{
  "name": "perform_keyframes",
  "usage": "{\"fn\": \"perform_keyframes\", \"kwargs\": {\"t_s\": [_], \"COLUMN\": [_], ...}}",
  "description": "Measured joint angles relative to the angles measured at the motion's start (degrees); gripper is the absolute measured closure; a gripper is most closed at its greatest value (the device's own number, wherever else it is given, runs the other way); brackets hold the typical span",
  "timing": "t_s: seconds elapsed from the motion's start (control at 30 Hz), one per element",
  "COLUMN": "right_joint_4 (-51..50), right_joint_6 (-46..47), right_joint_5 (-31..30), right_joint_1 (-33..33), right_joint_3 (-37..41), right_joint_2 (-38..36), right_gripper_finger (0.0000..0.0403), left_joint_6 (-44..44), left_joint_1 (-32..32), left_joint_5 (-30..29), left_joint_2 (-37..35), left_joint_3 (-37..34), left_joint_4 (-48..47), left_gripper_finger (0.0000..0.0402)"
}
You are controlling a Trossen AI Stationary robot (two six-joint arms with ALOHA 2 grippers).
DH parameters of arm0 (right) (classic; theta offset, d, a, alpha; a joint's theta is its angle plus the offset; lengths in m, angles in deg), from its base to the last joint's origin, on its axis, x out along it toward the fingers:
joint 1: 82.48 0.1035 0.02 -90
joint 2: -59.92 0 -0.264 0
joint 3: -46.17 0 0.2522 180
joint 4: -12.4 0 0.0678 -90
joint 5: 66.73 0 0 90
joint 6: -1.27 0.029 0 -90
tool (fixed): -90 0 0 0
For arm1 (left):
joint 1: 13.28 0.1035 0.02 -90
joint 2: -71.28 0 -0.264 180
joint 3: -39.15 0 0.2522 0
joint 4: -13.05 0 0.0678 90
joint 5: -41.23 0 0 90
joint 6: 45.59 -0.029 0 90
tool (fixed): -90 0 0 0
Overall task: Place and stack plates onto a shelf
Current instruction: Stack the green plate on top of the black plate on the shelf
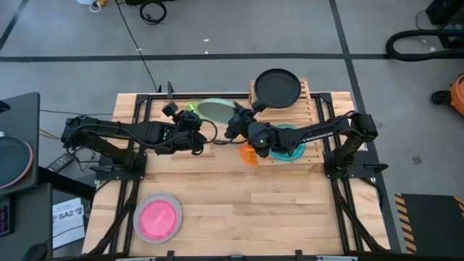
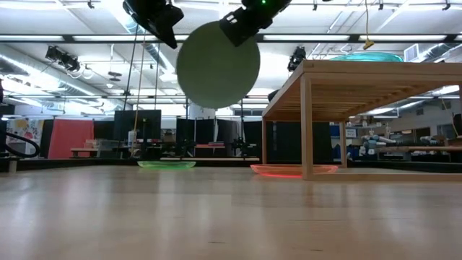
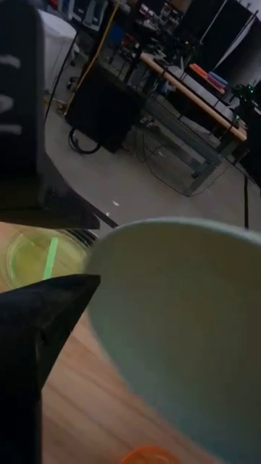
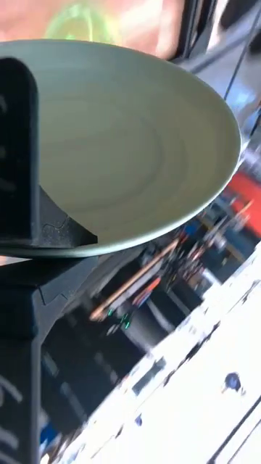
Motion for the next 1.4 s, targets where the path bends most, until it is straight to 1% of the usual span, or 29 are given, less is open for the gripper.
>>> {"fn": "perform_keyframes", "kwargs": {"t_s": [0.1, 0.17, 0.37, 0.43, 0.6, 0.77, 0.93, 1.03, 1.1, 1.17, 1.27, 1.4], "right_joint_4": [3.87, 8.21, 22.44, 25.29, 25.49, 25.47, 25.11, 23.95, 21.41, 16.39, 5.32, -14.78], "right_joint_6": [-4.68, -8.81, -22.17, -26.06, -32.21, -35.71, -37.14, -36.09, -32.92, -27.48, -15.85, 2.59], "right_joint_5": [-1.33, -2.06, -4.68, -6.35, -9.23, -9.40, -9.21, -8.37, -6.19, -2.77, 3.95, 15.84], "right_joint_1": [-0.69, -1.23, -3.47, -4.33, -6.72, -9.94, -12.82, -14.02, -14.36, -14.40, -14.43, -16.67], "right_joint_3": [0.00, 0.00, -0.08, -1.18, -5.89, -11.54, -17.16, -20.00, -21.24, -22.29, -24.20, -28.36], "right_joint_2": [-0.07, -0.14, -0.15, -0.18, -0.26, -0.26, -0.26, -0.28, -0.28, -0.28, -0.28, -0.20], "right_gripper_finger": [0.0386, 0.0386, 0.0386, 0.0386, 0.0386, 0.0386, 0.0386, 0.0386, 0.0386, 0.0386, 0.0386, 0.0386], "left_joint_6": [0.04, 0.04, 0.08, 0.10, 0.13, 0.28, 0.28, 0.28, 0.24, 0.26, 0.24, 0.18], "left_joint_1": [0.02, 0.02, 0.02, 0.01, 0.02, 0.01, 0.00, 0.02, 0.02, 0.00, 0.02, 0.02], "left_joint_5": [0.00, 0.02, 0.04, 0.04, 0.07, 0.07, 0.08, 0.09, 0.09, 0.09, 0.09, 0.09], "left_joint_2": [0.00, 0.00, 0.00, 0.00, 0.00, 0.00, 0.00, 0.00, 0.00, 0.00, 0.00, 0.00], "left_joint_3": [0.00, 0.00, 0.00, 0.00, 0.00, 0.00, 0.00, 0.00, 0.00, 0.00, 0.00, 0.00], "left_joint_4": [0.00, 0.01, 0.04, 0.03, 0.07, 0.04, 0.05, 0.05, 0.06, 0.04, 0.06, 0.04], "left_gripper_finger": [0.0270, 0.0266, 0.0264, 0.0264, 0.0264, 0.0264, 0.0264, 0.0264, 0.0264, 0.0264, 0.0264, 0.0264]}}
